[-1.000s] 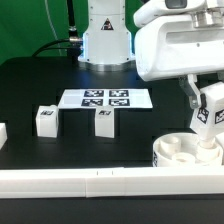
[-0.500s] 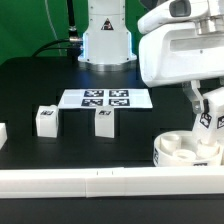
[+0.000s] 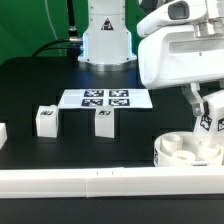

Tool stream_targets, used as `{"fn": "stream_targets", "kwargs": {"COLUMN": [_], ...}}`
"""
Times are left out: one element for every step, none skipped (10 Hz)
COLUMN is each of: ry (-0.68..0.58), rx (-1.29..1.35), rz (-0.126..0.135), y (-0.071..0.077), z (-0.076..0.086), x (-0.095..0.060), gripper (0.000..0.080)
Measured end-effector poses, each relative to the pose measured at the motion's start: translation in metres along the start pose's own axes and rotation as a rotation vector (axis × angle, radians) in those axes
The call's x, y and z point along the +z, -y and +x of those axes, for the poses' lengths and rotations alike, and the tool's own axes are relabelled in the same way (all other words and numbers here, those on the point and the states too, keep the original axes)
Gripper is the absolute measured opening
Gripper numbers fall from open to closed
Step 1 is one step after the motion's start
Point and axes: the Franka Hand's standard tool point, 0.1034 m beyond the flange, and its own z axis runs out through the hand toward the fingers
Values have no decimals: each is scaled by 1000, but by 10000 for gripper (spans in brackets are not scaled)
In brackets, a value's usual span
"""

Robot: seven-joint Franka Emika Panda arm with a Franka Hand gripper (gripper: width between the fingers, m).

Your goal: Assemble stool

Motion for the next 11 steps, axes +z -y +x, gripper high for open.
{"fn": "stream_targets", "kwargs": {"ry": [0, 0, 3, 12, 16, 30, 47, 53, 63, 62, 66], "rx": [0, 0, 0, -1, -2, -4, -6, -6, 6, 4, 5], "rz": [0, 0, 1, 4, 5, 8, 13, 14, 18, 17, 19], "y": [0, 0, 0, 0, -1, -1, -1, -2, 0, 0, 0], "z": [0, 0, 0, 3, 6, 8, 11, 15, 20, 20, 18], "x": [0, 0, 0, -3, -6, -11, -18, -24, -30, -29, -28], "gripper": [325, 486, 486, 610, 610, 643, 643, 649, 649, 649, 649]}}
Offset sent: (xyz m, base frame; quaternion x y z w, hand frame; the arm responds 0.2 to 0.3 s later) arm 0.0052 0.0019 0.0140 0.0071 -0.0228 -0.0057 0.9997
